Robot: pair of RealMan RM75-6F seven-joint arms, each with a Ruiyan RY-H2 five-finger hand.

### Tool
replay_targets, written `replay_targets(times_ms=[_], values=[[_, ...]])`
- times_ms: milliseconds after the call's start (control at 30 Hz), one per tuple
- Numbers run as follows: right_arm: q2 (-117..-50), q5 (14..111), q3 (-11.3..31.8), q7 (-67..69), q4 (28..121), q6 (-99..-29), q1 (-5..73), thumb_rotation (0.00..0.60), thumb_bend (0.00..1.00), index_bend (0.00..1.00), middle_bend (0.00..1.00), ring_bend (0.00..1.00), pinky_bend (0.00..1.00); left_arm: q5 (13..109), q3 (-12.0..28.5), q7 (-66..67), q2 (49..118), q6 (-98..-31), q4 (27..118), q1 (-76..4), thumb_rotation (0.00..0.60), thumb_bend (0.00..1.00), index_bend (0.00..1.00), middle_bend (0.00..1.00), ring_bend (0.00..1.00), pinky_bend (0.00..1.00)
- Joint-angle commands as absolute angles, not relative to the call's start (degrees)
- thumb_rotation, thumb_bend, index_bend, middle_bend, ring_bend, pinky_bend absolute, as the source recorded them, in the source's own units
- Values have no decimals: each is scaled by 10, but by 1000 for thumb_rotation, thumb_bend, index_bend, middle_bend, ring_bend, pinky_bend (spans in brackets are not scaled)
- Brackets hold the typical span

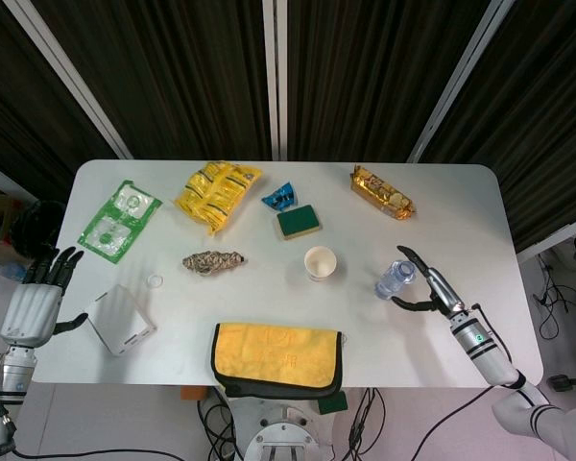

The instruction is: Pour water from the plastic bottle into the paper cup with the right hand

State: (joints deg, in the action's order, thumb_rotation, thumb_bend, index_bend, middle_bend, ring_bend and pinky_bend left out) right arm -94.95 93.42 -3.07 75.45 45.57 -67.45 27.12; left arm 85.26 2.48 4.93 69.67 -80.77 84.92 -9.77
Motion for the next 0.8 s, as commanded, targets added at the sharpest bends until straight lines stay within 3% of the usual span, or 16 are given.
replay_targets(times_ms=[33,800], values=[[-952,935,-33,755,453,-672,273,483,191,0,0,0,0,853,25,49,696,-809,849,-98,600,86,71,69,22,128],[-1002,935,-35,770,408,-674,283,492,202,0,14,0,0,854,23,58,691,-812,855,-96,600,87,71,69,22,128]])
